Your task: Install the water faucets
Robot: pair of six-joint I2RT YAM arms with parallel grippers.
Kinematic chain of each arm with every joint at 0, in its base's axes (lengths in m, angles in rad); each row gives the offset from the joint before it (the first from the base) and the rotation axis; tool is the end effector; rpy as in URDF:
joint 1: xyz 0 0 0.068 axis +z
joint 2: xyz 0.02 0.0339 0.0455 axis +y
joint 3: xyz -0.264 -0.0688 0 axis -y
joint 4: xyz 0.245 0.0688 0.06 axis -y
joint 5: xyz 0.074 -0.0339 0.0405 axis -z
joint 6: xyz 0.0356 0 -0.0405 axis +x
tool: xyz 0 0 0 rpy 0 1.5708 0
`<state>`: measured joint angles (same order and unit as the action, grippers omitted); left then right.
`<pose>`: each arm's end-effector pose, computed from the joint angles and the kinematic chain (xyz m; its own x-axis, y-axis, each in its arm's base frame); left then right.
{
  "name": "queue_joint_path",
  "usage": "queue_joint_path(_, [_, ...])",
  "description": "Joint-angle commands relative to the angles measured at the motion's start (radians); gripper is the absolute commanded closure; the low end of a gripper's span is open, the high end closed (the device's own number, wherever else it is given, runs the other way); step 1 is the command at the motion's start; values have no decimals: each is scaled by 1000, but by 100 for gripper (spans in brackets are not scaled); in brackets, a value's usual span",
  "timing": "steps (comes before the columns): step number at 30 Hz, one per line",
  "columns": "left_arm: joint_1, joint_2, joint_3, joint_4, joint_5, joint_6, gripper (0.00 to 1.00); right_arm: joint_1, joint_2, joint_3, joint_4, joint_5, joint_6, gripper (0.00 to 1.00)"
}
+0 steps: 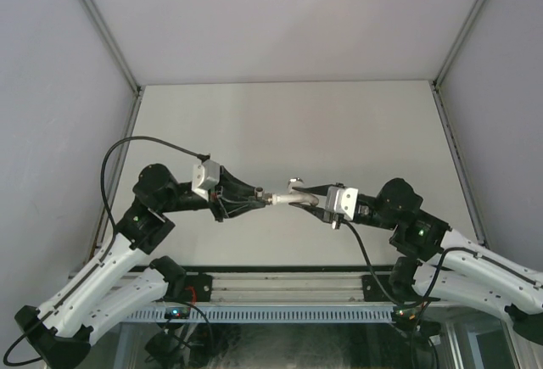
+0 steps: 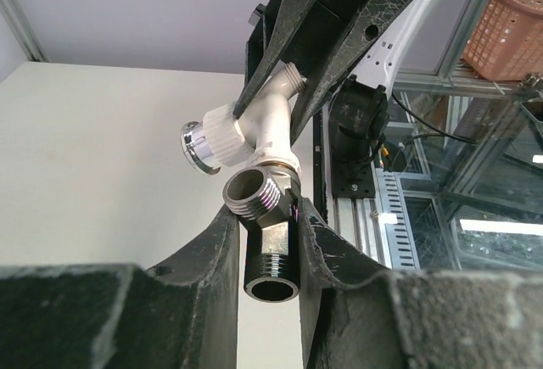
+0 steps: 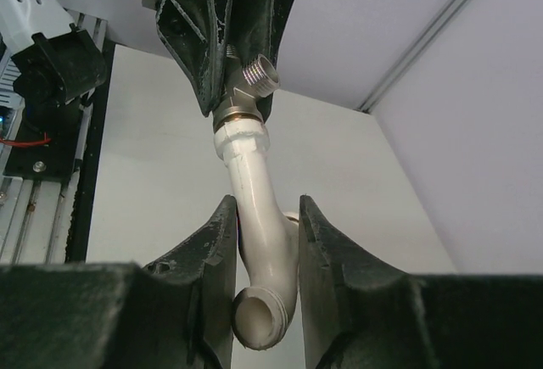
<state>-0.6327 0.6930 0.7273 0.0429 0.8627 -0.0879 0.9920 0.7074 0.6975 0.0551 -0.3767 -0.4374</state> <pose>0.1103 -0.1144 0.3580 -0.0254 -0.0522 -0.9983 0.9970 0.0724 -0.0292 0.0831 0.1511 0.3475 0.4373 -0.0509 -0.8979 -0.8768 0.1981 -0.4382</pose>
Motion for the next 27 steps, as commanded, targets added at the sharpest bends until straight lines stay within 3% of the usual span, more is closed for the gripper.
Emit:
queue_joint_path(1, [4,-4,17,114,31,39,100,63,-7,51,-21,50,25,100])
queue_joint_path(5, [3,4,17,142,22,-13,100,148,28,50,-50,225,-132,100])
queue_joint_path(6, [4,1,15,145,7,-24,100,158,35,49,-56,253,-158,95])
queue_joint_path(7, [4,-2,13,147,3,-28,100,161,40,47,-60,265,-176,84])
queue_joint_path(11, [4,-13,5,181,56,-47,100,160,37,22,-39,277,-227,62])
queue_joint_path(15, [4,-18,4,189,71,-49,100,160,43,13,-26,291,-263,48])
queue_joint_path(23, [4,-16,-3,197,77,-46,100,165,74,12,-17,357,-331,43])
queue_joint_path(27, [4,-9,-1,203,77,-54,99,191,92,-1,35,427,-398,48])
